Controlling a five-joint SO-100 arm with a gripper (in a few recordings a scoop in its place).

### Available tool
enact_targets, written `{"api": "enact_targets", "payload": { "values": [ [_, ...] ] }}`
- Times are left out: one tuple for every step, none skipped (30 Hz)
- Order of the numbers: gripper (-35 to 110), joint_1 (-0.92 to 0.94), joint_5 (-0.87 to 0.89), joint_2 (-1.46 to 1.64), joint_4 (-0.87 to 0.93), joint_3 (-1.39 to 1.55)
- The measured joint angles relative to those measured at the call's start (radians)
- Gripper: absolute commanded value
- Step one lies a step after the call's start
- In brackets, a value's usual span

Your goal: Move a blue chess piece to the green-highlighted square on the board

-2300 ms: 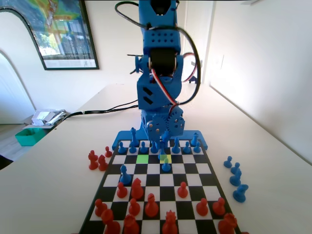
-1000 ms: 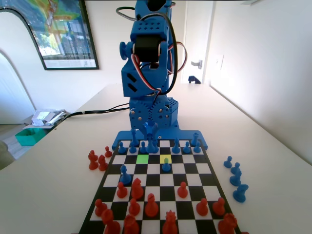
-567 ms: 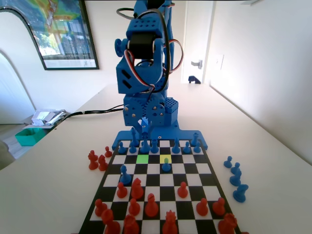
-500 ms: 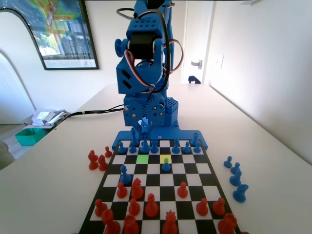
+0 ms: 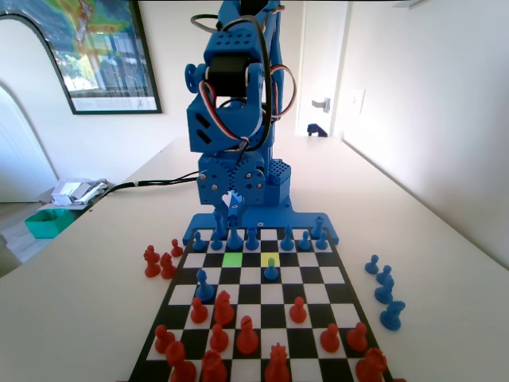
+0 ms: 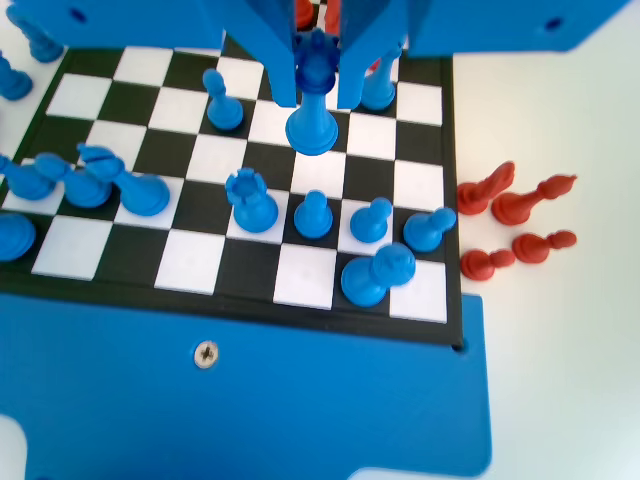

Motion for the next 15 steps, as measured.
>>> {"api": "enact_targets", "payload": {
  "values": [
    [1,-0.002,0.003,0.000,-0.002,0.000],
    [1,-0.005,0.003,0.000,-0.003,0.000],
    [1,-0.005,0.006,0.000,-0.006,0.000],
    [1,-0.005,0.006,0.000,-0.006,0.000],
    [1,-0.009,0.006,0.000,-0.006,0.000],
    [1,-0.011,0.006,0.000,-0.006,0.000],
    [1,-0.012,0.006,0.000,-0.006,0.000],
    [1,-0.014,0.006,0.000,-0.008,0.000],
    [1,-0.009,0.006,0.000,-0.012,0.000],
    [1,-0.002,0.006,0.000,-0.020,0.000],
    [1,0.005,0.006,0.000,-0.028,0.000],
    [1,0.012,0.006,0.000,-0.034,0.000],
    [1,0.017,0.006,-0.005,-0.048,0.000],
    [1,0.018,0.006,-0.014,-0.060,0.000],
    [1,0.020,0.006,-0.028,-0.072,0.000]
  ]
}}
